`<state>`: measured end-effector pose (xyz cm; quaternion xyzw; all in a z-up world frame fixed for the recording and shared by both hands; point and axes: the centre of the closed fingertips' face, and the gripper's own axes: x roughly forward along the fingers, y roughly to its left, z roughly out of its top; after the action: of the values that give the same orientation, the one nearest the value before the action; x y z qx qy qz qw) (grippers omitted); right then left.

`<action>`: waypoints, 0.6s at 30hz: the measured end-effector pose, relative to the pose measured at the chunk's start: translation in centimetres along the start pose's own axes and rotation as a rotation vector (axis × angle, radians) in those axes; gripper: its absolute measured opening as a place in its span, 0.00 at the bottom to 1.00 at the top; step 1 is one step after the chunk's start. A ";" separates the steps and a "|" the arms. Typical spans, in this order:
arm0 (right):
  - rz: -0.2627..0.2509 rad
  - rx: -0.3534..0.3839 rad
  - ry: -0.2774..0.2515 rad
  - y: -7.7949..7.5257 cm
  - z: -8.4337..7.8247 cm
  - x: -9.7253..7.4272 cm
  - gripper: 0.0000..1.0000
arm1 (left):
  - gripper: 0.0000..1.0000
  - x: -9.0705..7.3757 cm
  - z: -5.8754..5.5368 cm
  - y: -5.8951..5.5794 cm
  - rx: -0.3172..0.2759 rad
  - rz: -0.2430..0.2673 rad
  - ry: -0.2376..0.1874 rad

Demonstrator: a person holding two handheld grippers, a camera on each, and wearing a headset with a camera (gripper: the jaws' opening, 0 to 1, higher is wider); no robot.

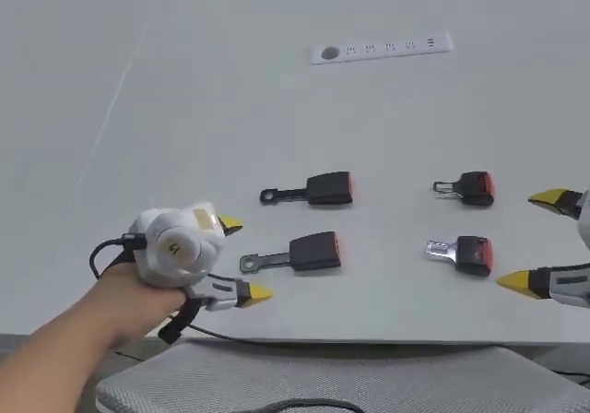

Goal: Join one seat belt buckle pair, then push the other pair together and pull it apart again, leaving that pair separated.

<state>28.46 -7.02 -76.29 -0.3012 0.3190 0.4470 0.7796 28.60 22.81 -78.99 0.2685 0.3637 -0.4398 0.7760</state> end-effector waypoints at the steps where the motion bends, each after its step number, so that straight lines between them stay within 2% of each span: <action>1: 0.005 -0.005 0.002 0.0 0.1 0.4 0.63 | 0.64 0.3 0.1 0.1 -0.001 -0.007 0.002; 4: 0.059 -0.033 0.015 0.6 0.0 1.3 0.54 | 0.62 0.9 0.7 0.3 0.006 -0.014 -0.006; 5: 0.057 -0.040 0.020 0.4 0.0 1.7 0.53 | 0.62 1.4 0.9 0.2 0.012 -0.027 -0.003; 9: 0.104 -0.053 0.038 0.7 -0.2 2.9 0.49 | 0.60 3.0 0.9 -0.2 0.053 -0.057 0.022; 12: 0.146 -0.084 0.074 1.1 -1.1 3.9 0.42 | 0.52 4.1 0.9 -0.2 0.045 -0.070 0.039; 18: 0.157 -0.082 0.101 0.9 -1.9 5.0 0.42 | 0.52 5.3 1.5 -0.7 0.064 -0.100 0.043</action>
<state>29.19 -5.54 -81.51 -0.3289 0.3618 0.5036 0.7123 30.33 18.76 -82.41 0.2841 0.3791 -0.4837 0.7359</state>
